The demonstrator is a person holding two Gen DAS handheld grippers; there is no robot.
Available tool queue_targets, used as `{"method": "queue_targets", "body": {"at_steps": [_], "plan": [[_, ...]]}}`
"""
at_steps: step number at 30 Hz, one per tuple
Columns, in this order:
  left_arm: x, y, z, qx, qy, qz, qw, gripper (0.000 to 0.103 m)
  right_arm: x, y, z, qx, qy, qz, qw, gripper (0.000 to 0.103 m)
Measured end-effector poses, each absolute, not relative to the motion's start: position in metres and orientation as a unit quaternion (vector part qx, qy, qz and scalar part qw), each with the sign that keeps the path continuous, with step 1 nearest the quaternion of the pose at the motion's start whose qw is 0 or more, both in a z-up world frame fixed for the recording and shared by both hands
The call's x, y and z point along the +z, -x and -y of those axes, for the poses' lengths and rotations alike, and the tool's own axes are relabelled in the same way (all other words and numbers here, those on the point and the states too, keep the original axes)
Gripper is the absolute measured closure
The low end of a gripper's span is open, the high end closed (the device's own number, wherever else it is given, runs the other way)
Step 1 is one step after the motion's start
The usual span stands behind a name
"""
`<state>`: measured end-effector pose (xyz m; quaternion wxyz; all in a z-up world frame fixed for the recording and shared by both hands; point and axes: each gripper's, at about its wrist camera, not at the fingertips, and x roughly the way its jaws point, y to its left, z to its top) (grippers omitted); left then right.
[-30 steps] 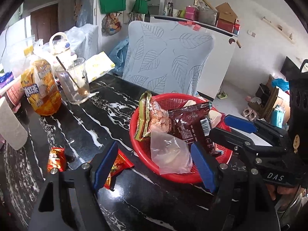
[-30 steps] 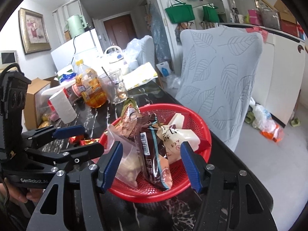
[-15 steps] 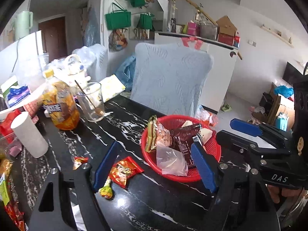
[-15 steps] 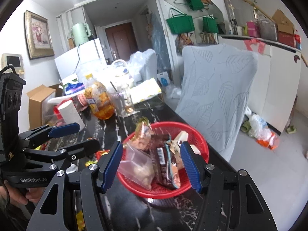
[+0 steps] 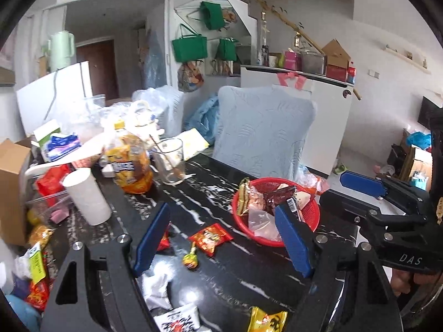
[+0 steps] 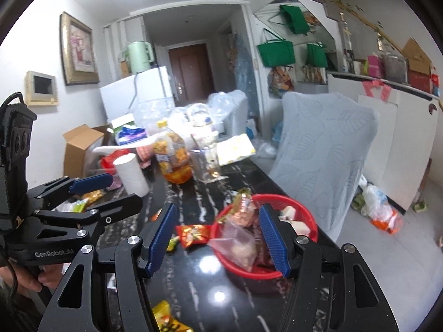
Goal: Organize snacks
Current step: 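Move both tools back over the remaining snacks on the table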
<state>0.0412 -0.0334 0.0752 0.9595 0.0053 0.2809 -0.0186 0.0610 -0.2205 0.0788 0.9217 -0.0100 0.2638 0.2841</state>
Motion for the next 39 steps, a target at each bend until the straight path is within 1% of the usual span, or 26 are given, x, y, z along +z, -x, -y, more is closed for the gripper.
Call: {"method": "queue_targets", "body": {"at_steps": [6, 16, 23, 26, 31, 39], "plan": [[0.081, -0.013, 0.023, 0.005, -0.003, -0.271, 0.963, 0.026, 0.086, -0.036, 0.206, 0.310, 0.018, -0.255, 0.915, 0.038], [0.074, 0.027, 0.009, 0.024, 0.020, -0.267, 0.963, 0.026, 0.077, -0.004, 0.186, 0.353, 0.030, -0.259, 0.899, 0.035], [0.050, 0.044, -0.003, 0.045, 0.048, -0.291, 0.954, 0.026, 0.057, 0.010, 0.171, 0.374, 0.037, -0.283, 0.882, 0.035], [0.038, 0.050, -0.009, 0.052, 0.058, -0.303, 0.950, 0.026, 0.047, 0.014, 0.166, 0.382, 0.041, -0.296, 0.875, 0.030], [0.022, 0.059, -0.015, 0.070, 0.068, -0.312, 0.945, 0.026, 0.031, 0.019, 0.159, 0.394, 0.051, -0.317, 0.861, 0.030], [-0.012, 0.067, -0.022, 0.078, 0.092, -0.350, 0.929, 0.026, 0.002, 0.025, 0.150, 0.402, 0.060, -0.349, 0.844, 0.030]]}}
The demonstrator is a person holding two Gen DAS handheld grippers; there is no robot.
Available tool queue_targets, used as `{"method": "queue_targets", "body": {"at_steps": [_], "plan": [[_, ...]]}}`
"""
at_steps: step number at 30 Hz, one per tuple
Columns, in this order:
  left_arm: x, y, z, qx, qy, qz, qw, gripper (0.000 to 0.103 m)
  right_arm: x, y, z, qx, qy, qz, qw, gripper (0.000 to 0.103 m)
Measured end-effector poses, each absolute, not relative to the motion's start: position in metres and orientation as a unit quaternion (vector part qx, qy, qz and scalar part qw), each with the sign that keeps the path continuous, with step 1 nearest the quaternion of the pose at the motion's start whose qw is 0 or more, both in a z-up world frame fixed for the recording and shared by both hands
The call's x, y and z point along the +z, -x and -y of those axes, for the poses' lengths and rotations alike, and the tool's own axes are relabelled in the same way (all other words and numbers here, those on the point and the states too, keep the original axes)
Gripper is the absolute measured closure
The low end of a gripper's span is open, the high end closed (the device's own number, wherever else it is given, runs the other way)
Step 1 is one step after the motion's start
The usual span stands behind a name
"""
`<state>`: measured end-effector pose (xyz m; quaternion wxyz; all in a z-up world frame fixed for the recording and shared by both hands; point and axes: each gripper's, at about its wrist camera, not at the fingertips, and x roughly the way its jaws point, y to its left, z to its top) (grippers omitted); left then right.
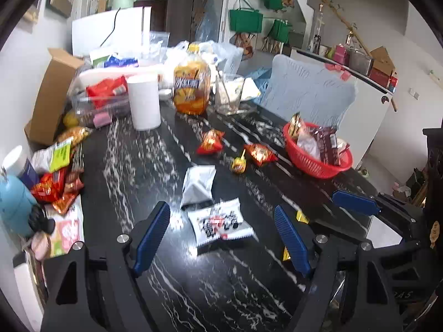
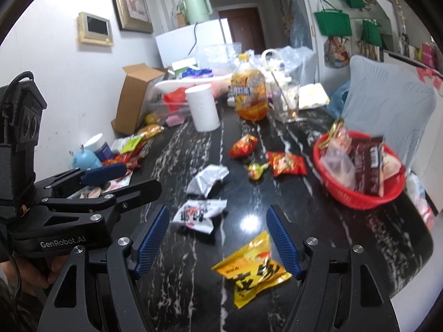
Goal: Organize snacks
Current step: 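Move both tools back over the remaining snacks on the table, then grasp the white peanut pack with the left tool while the right tool grasps the yellow HUA bag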
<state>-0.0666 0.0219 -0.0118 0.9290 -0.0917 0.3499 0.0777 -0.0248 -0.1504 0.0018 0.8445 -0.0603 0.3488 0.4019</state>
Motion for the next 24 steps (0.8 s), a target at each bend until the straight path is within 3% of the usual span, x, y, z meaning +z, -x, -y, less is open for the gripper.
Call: {"method": "queue_targets", "body": {"at_steps": [7, 15, 24], "plan": [[-0.039, 0.065, -0.023, 0.071, 0.110, -0.380, 0.915, 0.026, -0.027, 0.026, 0.148, 0.398, 0.073, -0.386, 0.829, 0.028], [-0.059, 0.057, -0.017, 0.050, 0.132, -0.402, 0.905, 0.026, -0.043, 0.021, 0.157, 0.377, 0.090, -0.393, 0.834, 0.012], [-0.063, 0.040, -0.019, 0.061, 0.098, -0.403, 0.908, 0.026, -0.067, 0.006, 0.155, 0.391, 0.093, -0.419, 0.814, 0.011]]}}
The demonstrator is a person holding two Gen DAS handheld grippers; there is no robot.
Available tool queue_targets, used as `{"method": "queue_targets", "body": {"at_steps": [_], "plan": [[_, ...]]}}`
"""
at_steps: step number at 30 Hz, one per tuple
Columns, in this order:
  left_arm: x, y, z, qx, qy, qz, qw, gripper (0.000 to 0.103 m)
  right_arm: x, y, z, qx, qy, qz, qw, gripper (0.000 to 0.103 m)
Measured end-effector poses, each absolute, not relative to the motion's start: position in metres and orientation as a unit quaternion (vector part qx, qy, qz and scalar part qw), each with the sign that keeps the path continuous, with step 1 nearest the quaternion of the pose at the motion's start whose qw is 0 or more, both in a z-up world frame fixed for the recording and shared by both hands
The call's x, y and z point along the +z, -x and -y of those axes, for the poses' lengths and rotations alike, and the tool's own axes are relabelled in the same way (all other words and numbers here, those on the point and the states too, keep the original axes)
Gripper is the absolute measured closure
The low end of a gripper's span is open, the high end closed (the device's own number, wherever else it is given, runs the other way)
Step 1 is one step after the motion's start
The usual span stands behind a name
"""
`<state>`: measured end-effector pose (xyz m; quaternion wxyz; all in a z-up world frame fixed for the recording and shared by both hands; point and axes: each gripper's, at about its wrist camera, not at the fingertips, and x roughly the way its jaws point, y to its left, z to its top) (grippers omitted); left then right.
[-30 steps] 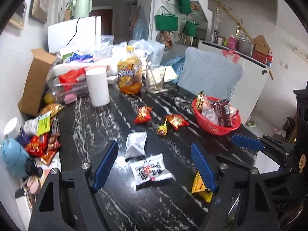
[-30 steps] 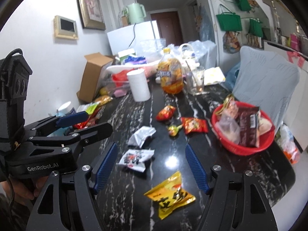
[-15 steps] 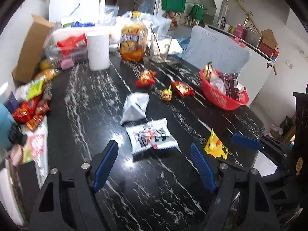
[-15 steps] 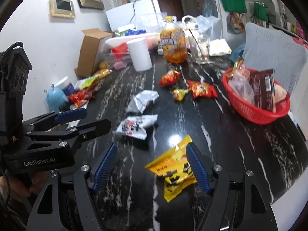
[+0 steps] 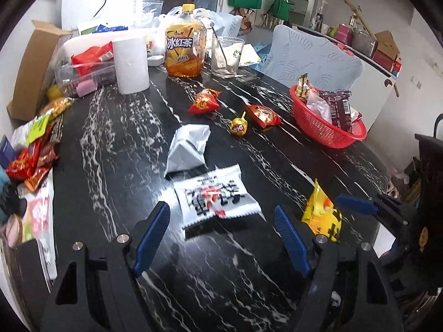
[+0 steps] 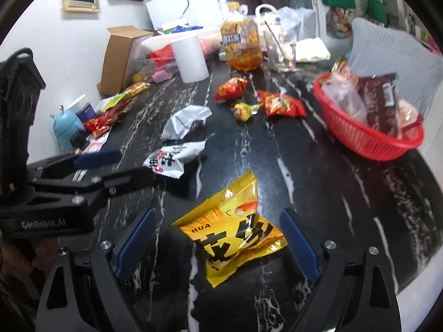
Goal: Organize snacks
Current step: 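Grasp the white peanut pack with the left tool while the right tool grasps the yellow HUA bag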
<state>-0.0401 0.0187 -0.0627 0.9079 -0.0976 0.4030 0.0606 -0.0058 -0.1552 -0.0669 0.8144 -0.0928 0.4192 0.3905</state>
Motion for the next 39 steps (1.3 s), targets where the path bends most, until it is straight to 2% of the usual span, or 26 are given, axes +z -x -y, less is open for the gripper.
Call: {"method": "queue_targets", "body": {"at_steps": [9, 11, 15, 31, 39], "plan": [[-0.076, 0.009, -0.017, 0.051, 0.080, -0.428, 0.899, 0.026, -0.086, -0.007, 0.149, 0.393, 0.108, -0.434, 0.803, 0.012], [-0.077, 0.004, -0.019, 0.068, 0.074, -0.429, 0.898, 0.026, -0.087, -0.008, 0.150, 0.390, 0.108, -0.427, 0.808, 0.022], [-0.086, -0.002, -0.025, 0.065, 0.092, -0.439, 0.892, 0.026, -0.086, -0.015, 0.155, 0.389, 0.082, -0.423, 0.814, 0.027], [-0.089, -0.005, -0.030, 0.065, 0.105, -0.430, 0.894, 0.026, -0.086, -0.019, 0.159, 0.379, 0.069, -0.421, 0.821, 0.026], [-0.102, -0.011, -0.037, 0.051, 0.126, -0.453, 0.881, 0.026, -0.086, -0.017, 0.157, 0.373, 0.080, -0.419, 0.824, 0.026]]}}
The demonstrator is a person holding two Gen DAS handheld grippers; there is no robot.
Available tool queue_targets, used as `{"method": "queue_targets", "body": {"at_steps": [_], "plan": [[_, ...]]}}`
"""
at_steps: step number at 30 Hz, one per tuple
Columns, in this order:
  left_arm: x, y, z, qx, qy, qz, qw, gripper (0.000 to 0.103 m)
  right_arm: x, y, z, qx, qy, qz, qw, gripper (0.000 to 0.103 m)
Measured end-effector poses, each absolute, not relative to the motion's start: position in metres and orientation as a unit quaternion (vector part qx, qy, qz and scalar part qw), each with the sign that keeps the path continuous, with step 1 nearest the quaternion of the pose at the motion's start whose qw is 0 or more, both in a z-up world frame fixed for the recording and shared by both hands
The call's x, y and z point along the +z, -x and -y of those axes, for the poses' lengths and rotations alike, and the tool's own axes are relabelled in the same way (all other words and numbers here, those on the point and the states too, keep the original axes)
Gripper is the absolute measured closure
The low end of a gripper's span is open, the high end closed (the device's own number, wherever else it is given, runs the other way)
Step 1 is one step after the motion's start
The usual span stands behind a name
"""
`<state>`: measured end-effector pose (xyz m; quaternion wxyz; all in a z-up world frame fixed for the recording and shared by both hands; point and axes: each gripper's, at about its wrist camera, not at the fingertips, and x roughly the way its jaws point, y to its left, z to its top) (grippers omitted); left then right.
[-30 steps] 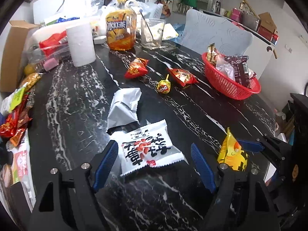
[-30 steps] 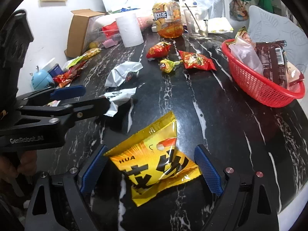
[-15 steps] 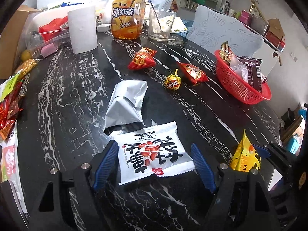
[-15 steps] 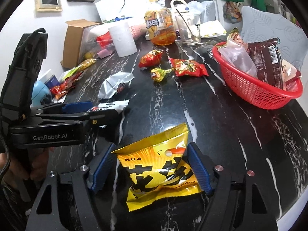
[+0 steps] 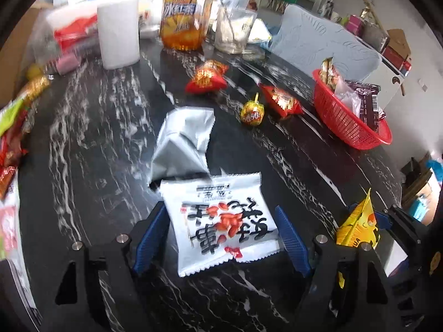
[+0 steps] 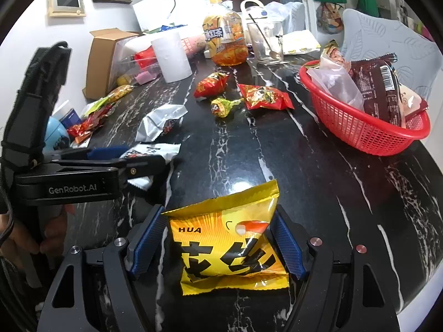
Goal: Organize snacks
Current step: 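Grasp the white peanut pack with the left tool while the right tool grasps the yellow HUA bag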
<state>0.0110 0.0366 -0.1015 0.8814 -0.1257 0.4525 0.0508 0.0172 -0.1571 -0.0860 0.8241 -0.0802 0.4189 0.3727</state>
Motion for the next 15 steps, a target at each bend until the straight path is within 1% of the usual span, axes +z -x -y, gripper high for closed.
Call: {"method": "queue_targets", "body": {"at_steps": [5, 8, 9, 10, 12, 14, 15], "plan": [[-0.1024, -0.0114, -0.0351, 0.050, 0.116, -0.448, 0.885, 0.026, -0.0859, -0.0167, 0.1582, 0.371, 0.085, -0.418, 0.825, 0.024], [-0.1016, -0.0085, -0.0363, 0.042, 0.123, -0.437, 0.890, 0.041, -0.0860, -0.0158, 0.1589, 0.372, 0.088, -0.416, 0.825, 0.024], [-0.1015, -0.0080, -0.0361, 0.043, 0.121, -0.437, 0.890, 0.041, -0.0860, -0.0159, 0.1592, 0.372, 0.087, -0.416, 0.825, 0.025], [-0.1013, -0.0074, -0.0360, 0.043, 0.121, -0.437, 0.890, 0.041, -0.0858, -0.0155, 0.1599, 0.372, 0.086, -0.416, 0.825, 0.026], [-0.1007, -0.0059, -0.0342, 0.040, 0.116, -0.439, 0.890, 0.042, -0.0857, -0.0159, 0.1611, 0.369, 0.087, -0.415, 0.827, 0.034], [-0.1003, -0.0041, -0.0309, 0.035, 0.109, -0.443, 0.889, 0.042, -0.0858, -0.0167, 0.1629, 0.364, 0.085, -0.411, 0.831, 0.039], [-0.1001, -0.0031, -0.0295, 0.030, 0.108, -0.445, 0.888, 0.042, -0.0857, -0.0176, 0.1647, 0.365, 0.081, -0.411, 0.832, 0.039]]}}
